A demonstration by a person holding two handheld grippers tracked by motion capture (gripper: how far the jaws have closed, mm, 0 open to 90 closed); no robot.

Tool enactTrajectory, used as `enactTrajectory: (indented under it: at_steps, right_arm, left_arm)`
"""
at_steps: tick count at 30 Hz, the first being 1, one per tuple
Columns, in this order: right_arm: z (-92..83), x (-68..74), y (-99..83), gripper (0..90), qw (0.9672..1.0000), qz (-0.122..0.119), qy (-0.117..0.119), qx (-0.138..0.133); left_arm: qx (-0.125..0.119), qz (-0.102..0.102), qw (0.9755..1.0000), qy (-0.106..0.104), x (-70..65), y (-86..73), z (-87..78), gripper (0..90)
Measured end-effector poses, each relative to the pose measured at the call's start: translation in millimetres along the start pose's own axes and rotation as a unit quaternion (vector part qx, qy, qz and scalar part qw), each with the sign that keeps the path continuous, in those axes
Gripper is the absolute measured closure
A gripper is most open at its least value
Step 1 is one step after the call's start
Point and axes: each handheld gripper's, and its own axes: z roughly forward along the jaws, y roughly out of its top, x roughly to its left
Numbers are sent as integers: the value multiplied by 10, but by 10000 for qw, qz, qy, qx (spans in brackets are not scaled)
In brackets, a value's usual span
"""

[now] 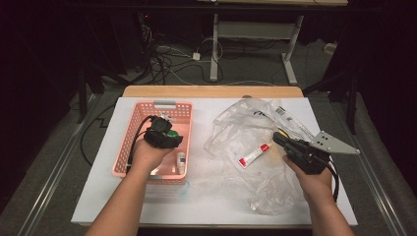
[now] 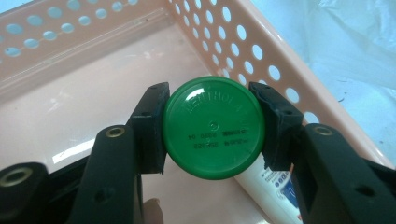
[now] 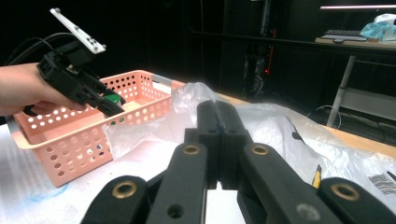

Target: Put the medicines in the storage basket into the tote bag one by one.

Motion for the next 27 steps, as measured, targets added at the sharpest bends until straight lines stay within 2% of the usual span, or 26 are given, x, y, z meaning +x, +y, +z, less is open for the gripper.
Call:
enactTrajectory:
  at_steps: [10, 18, 27]
  right_arm:
    - [5, 6, -5, 900, 10000, -19, 14, 27]
    - [7, 17, -4, 900, 10000, 7, 8, 26]
    - [5, 14, -4, 900, 10000, -21, 7, 25]
  left_arm:
    - [-314, -105, 9994, -90, 4, -181, -175, 500]
    - [-501, -32, 9987, -10, -48, -261, -315, 500]
    - [-853, -77, 9963, -2, -112, -389, -441, 500]
